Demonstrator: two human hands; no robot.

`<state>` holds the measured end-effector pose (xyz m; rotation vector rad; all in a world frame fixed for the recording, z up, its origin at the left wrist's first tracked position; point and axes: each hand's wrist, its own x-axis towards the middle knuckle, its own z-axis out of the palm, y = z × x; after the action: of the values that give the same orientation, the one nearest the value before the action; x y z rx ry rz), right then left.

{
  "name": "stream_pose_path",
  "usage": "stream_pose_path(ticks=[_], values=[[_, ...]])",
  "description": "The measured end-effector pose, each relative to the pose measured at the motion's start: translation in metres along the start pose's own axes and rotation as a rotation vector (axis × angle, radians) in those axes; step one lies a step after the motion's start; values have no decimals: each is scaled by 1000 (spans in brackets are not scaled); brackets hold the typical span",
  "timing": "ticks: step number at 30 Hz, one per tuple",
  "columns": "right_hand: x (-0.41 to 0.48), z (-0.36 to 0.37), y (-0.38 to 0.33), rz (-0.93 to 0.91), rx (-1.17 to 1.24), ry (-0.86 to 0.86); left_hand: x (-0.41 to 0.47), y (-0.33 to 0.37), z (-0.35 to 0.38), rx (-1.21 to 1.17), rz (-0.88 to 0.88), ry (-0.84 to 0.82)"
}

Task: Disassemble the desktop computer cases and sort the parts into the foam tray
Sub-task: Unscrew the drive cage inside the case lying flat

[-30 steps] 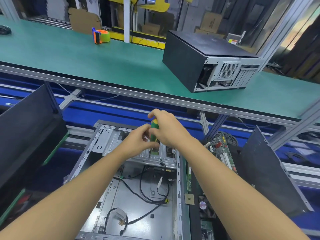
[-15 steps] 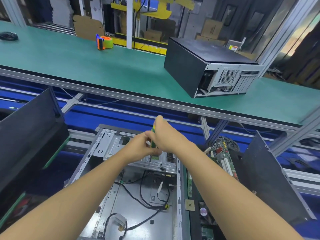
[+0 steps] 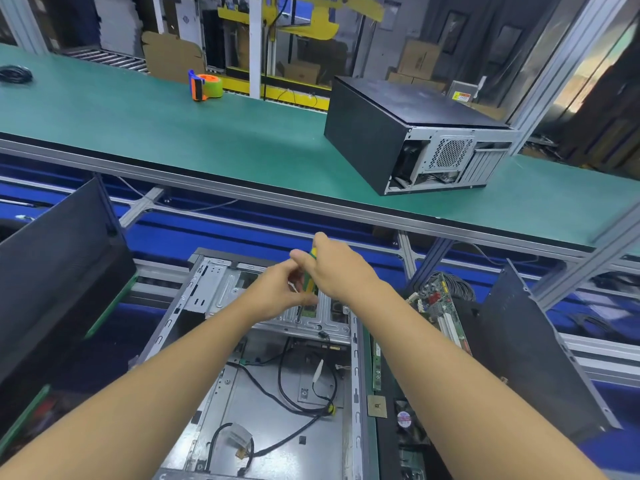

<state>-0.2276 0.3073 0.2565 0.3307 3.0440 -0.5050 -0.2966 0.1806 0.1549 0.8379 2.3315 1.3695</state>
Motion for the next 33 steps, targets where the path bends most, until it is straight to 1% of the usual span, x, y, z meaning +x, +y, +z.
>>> stream_pose_path(ticks=[2,4,6,8,10,12,13,15,17,19,20,22,24,26,29,32,33], values=[[0,0,0,-43,24,-18,-2,2,-1,-26,11,-58],[2,-3,2,-89,49,-51,-5,2,-7,-150,53,-135],[4,-10,4,-117,73,-108,-7,2,-15,-208,75,-189],[3,-15,4,-148,161,-165,-8,2,-18,-201,63,-180],[1,-14,3,-180,296,-212,-7,1,-15,-184,40,-123],[-1,-9,1,-185,359,-201,-7,3,-11,-167,25,-67],[-2,-7,1,-165,313,-156,-6,4,-9,-152,24,-37],[-2,-4,1,-90,102,-25,-6,7,-7,-81,9,17],[-2,-3,-2,-21,-13,35,-4,10,-6,-7,-27,17],[-2,-1,-6,9,7,38,-3,10,-7,44,-31,-30],[-1,-1,-7,6,13,49,-3,10,-8,28,-8,-69],[-1,-3,-7,-20,33,56,-5,9,-15,-82,45,-147],[-1,-9,-7,-42,67,13,-8,10,-23,-169,55,-188],[-3,-15,-7,-50,95,-54,-7,8,-25,-187,46,-188],[-4,-15,-8,-57,153,-132,-4,8,-20,-148,36,-162],[-6,-12,-8,-62,287,-119,-3,7,-15,-61,37,-109],[-7,-10,-8,-57,262,-105,-2,7,-14,-23,29,-85]])
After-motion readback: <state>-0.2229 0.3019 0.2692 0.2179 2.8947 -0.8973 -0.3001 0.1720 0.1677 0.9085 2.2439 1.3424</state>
